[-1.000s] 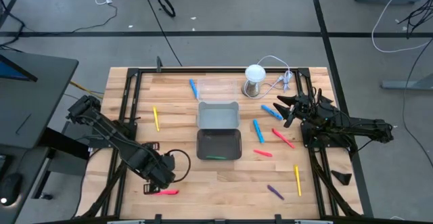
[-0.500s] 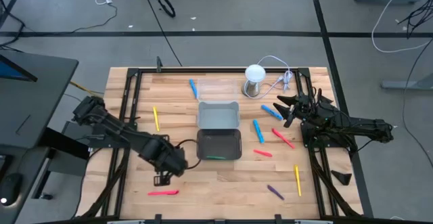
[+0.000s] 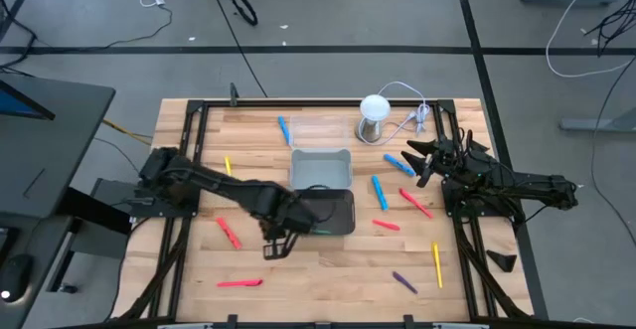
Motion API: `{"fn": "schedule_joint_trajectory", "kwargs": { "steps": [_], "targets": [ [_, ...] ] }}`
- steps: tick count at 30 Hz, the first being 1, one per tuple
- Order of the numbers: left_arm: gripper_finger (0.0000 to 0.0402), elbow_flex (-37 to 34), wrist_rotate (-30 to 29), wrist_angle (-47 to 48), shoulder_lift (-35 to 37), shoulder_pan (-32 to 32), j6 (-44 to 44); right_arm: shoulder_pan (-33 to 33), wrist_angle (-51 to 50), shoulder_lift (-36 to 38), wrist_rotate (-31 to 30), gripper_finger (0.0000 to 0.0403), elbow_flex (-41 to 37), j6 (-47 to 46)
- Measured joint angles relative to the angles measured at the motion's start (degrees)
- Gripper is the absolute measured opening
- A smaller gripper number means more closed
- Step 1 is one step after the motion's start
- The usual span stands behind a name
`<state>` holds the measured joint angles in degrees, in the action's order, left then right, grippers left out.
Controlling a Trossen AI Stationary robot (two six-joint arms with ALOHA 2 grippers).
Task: Pick & Place Markers
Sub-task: Put the blue pen into the black bin
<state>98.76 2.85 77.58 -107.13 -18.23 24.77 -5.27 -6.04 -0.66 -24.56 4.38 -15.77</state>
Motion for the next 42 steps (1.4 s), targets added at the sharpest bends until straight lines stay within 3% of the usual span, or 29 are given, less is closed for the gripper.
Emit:
{"fn": "schedule_joint_trajectory", "kwargs": {
  "steps": [13,26,34,42],
  "targets": [
    [0.0043,15.22,1.88,2.77,-13.17,8.40,-8.65,0.01,0.00,0.01,0.00,0.0231,0.00,0.00],
    [0.0041,24.90,1.91,4.49,-19.76,11.71,-13.32,-0.01,0.00,-0.01,0.00,0.0231,0.00,-0.01],
    [0.0042,24.83,1.78,4.43,-19.74,11.69,-13.52,0.00,0.00,0.01,0.00,0.0231,0.00,-0.01],
    [0.0042,17.04,1.31,-1.43,-20.49,11.01,-14.10,0.01,0.00,-0.01,0.00,0.0231,0.00,0.00]
  ]
}}
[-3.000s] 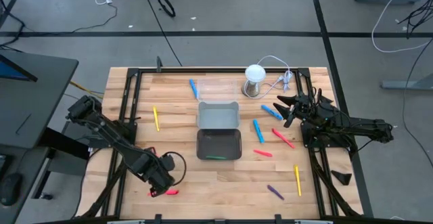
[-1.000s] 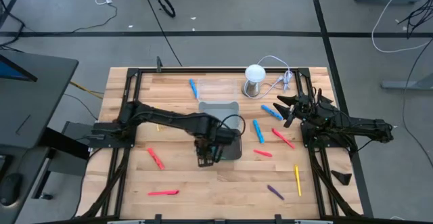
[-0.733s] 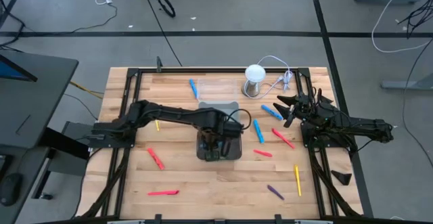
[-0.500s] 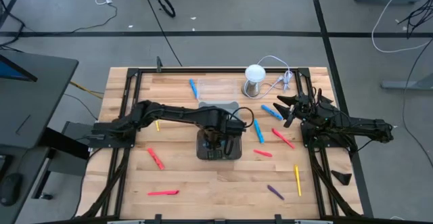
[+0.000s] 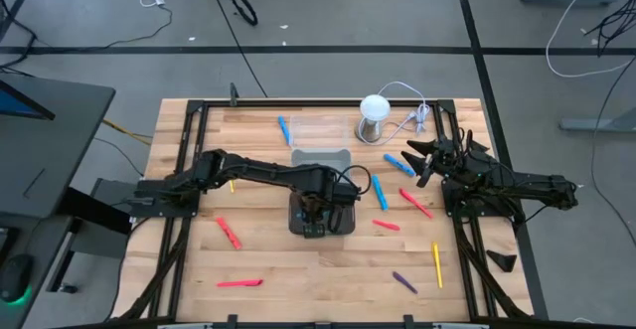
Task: Pick & Place Markers
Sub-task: Put the blue pen into the black bin
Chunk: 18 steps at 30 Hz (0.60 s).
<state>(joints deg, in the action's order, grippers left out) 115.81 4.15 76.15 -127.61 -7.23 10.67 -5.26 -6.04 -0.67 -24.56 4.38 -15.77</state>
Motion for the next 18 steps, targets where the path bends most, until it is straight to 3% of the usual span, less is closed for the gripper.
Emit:
{"fn": "schedule_joint_trajectory", "kwargs": {
  "steps": [18],
  "targets": [
    [0.0043,-10.62,1.24,-12.90,0.07,-0.54,1.09,-0.02,0.00,0.00,0.00,0.0231,0.00,0.00]
  ]
}}
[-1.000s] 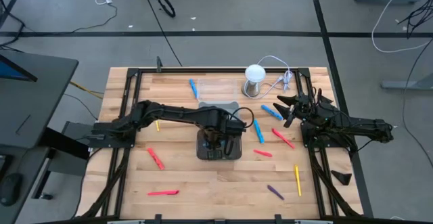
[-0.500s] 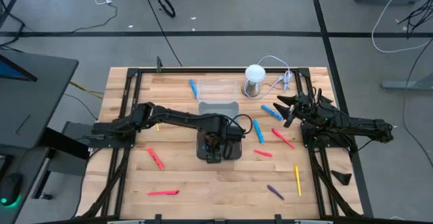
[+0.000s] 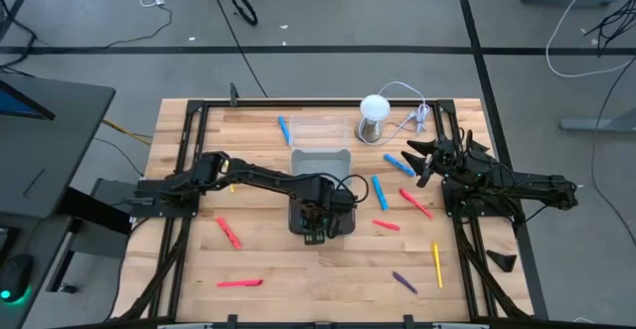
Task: Pick & Place Markers
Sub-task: Put the blue pen into the black bin
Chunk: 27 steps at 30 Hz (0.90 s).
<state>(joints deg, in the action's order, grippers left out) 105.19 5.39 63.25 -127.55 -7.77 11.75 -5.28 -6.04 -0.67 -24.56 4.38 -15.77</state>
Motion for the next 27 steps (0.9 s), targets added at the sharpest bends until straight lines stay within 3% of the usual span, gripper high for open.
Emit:
{"fn": "schedule_joint_trajectory", "kwargs": {
  "steps": [16,27],
  "targets": [
    [0.0046,-1.84,-0.11,-2.67,-2.03,0.15,-0.41,0.00,-0.06,0.02,0.02,0.0231,0.00,0.00],
    [0.0087,-0.75,0.89,-1.60,-1.81,0.57,-0.37,0.01,-0.02,0.02,0.00,0.0231,0.00,-0.01]
  ]
}}
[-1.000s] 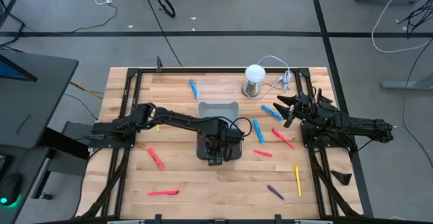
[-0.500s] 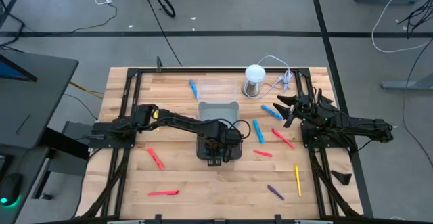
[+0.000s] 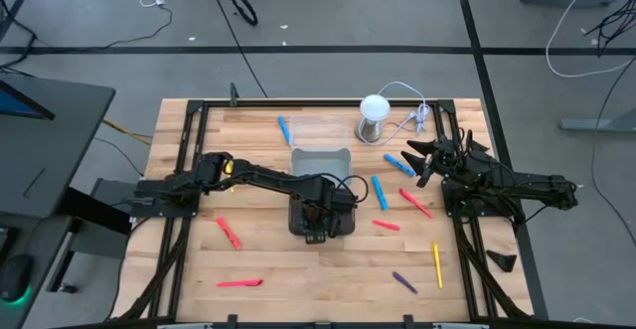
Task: Pick & Place Markers
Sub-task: Put the blue pen into the black bin, then put the pink marker into the transparent bin
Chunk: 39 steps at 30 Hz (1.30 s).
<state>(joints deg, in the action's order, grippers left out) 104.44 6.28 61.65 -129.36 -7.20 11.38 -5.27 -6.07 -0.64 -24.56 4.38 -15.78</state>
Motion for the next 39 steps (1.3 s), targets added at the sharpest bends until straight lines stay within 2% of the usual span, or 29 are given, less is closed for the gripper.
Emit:
{"fn": "schedule_joint_trajectory", "kwargs": {
  "steps": [8,12,28,33,39],
  "targets": [
    [0.0143,2.57,-0.23,1.00,-0.02,0.40,-0.09,0.00,0.02,0.00,0.00,0.0231,0.00,-0.01],
    [0.0158,5.99,-0.28,5.41,-0.02,0.86,-0.08,-0.01,0.02,0.00,0.00,0.0231,0.00,-0.01],
    [0.0161,21.30,-0.21,14.91,0.01,0.95,2.95,-0.01,0.02,0.00,0.00,0.0231,0.00,0.01],
    [0.0161,23.31,2.46,15.68,0.04,0.59,4.07,0.01,0.01,0.00,0.00,0.0231,0.00,0.00],
    [0.0161,23.26,2.59,16.19,0.00,0.11,4.04,-0.01,0.02,0.00,0.00,0.0231,0.00,0.01]
  ]
}}
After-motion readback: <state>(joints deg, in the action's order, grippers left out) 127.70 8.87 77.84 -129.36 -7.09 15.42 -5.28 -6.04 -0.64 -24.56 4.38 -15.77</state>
